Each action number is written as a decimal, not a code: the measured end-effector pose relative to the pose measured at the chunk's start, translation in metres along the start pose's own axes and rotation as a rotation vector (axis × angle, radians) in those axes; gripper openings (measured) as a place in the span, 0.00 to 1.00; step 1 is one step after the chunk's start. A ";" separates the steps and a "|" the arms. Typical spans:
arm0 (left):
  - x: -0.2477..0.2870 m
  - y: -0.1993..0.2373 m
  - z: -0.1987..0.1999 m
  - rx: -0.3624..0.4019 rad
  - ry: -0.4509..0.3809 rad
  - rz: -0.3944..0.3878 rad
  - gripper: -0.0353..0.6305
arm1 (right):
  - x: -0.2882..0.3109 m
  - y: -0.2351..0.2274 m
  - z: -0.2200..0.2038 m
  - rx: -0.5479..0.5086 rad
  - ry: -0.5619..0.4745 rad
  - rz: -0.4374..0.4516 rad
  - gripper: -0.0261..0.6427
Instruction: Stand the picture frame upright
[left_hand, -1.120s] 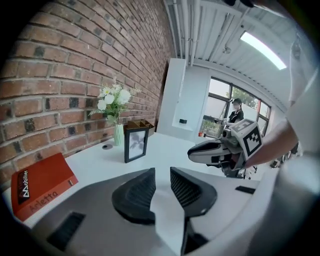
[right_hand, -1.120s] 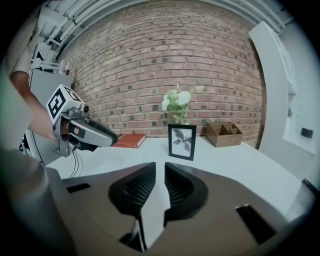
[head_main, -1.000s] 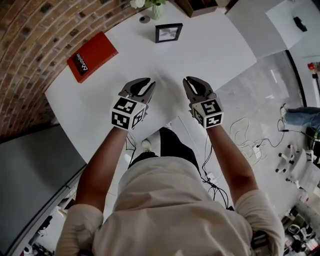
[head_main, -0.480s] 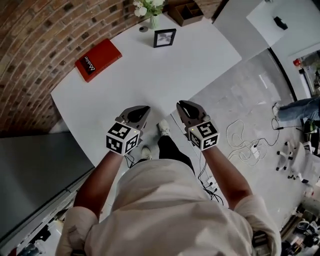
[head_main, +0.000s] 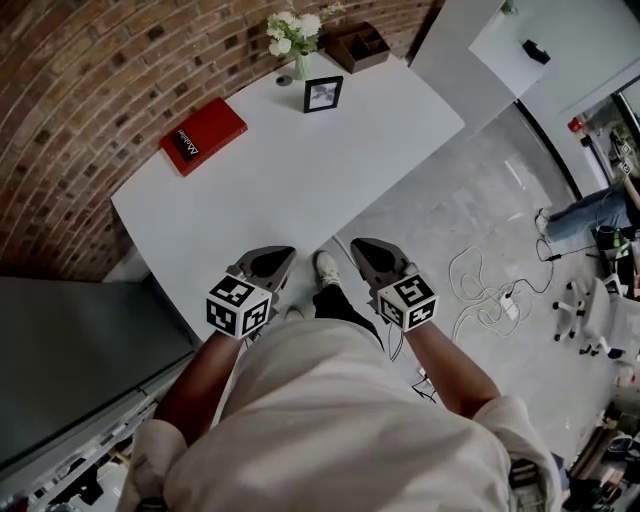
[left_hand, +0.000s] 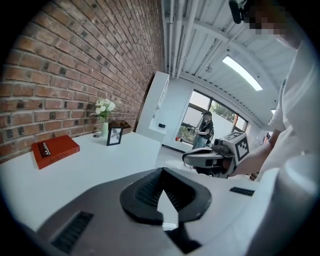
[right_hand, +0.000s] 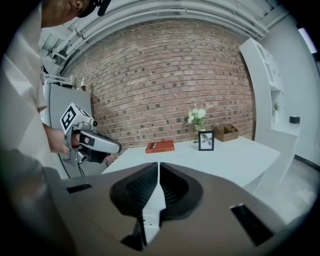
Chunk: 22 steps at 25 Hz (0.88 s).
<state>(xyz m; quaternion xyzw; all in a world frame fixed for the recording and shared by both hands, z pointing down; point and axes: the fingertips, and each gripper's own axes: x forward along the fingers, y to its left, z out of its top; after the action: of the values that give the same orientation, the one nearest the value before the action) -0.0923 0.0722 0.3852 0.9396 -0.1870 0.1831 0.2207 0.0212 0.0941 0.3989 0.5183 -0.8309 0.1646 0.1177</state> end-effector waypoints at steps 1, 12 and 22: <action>-0.003 -0.003 -0.001 0.008 0.002 -0.002 0.05 | -0.003 0.003 0.001 -0.005 -0.004 -0.001 0.06; -0.032 -0.012 -0.017 0.040 0.010 0.001 0.05 | -0.015 0.037 -0.001 -0.011 -0.019 0.007 0.06; -0.042 -0.016 -0.019 0.034 -0.009 -0.002 0.05 | -0.023 0.053 -0.002 -0.017 -0.030 0.015 0.06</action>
<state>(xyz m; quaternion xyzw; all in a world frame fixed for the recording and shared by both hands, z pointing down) -0.1266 0.1056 0.3776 0.9442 -0.1840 0.1818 0.2040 -0.0167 0.1355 0.3844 0.5136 -0.8377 0.1505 0.1085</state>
